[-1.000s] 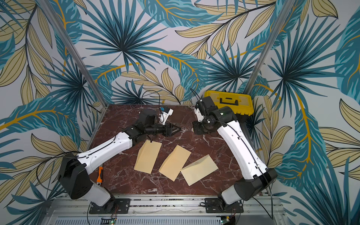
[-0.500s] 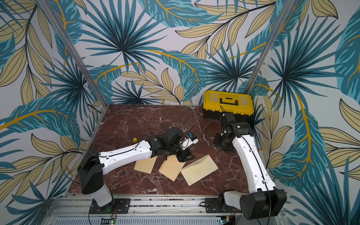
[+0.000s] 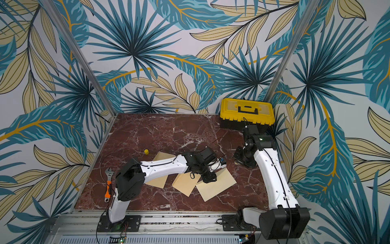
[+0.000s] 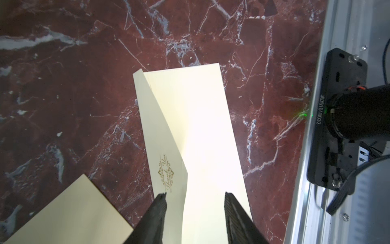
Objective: Seal the envelope with a glue stick
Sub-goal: Move the envelope to the center of the board.
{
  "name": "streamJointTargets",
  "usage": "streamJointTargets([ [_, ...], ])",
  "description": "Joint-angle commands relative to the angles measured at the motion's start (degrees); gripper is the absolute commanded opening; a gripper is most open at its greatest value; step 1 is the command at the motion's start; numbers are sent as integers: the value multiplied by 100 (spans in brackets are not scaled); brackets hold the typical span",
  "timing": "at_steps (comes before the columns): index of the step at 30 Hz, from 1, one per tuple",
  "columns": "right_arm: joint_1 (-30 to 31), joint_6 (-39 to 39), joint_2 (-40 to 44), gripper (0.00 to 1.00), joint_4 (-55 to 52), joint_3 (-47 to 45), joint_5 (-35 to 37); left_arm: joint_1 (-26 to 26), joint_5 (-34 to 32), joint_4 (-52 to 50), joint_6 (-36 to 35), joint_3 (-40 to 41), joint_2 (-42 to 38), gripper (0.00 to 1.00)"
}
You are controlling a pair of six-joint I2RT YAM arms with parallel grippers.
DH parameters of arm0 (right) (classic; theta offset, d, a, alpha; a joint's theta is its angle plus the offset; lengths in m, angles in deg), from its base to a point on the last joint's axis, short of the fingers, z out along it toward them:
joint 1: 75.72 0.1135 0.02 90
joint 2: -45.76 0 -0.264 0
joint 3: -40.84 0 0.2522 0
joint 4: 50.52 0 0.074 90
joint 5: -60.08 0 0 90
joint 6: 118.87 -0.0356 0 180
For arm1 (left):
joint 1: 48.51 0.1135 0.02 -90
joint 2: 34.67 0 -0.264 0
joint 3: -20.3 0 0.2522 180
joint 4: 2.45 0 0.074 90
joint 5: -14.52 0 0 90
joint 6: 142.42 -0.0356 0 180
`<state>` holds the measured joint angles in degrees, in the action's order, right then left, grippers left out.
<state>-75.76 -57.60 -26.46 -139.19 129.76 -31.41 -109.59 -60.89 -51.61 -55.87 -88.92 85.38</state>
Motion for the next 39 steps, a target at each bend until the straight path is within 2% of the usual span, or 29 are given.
streamJointTargets([
  [1, -23, 146, 11, 0, -150, -59, 109, -14, -58, -414, -172, -396, 196, 50],
  [7, -23, 146, 24, 0, -254, -68, 36, -18, -14, -411, -62, -491, 452, 54],
  [13, -14, 157, 33, 0, -329, -139, -125, 8, -824, -304, 301, -508, 588, 54],
  [21, 116, 106, -106, 0, -342, -205, -395, 363, -845, 281, 976, 30, 381, 41],
  [32, 852, -211, -530, 0, -116, -192, -396, 726, -507, 1111, 1650, 766, 26, 14],
  [34, 946, -236, -614, 0, -94, -150, -378, 750, -542, 1183, 1715, 848, -67, 13],
  [35, 983, -238, -656, 0, -102, -125, -360, 748, -602, 1192, 1739, 876, -109, 17],
  [36, 1007, -238, -683, 0, -103, -99, -349, 750, -670, 1193, 1757, 895, -145, 26],
  [37, 1016, -238, -712, 0, -104, -72, -344, 748, -775, 1221, 1775, 929, -189, 42],
  [38, 1031, -238, -730, 0, -107, -49, -335, 747, -888, 1250, 1768, 958, -229, 51],
  [39, 1034, -236, -745, 0, -109, -33, -334, 740, -999, 1263, 1747, 959, -228, 56],
])
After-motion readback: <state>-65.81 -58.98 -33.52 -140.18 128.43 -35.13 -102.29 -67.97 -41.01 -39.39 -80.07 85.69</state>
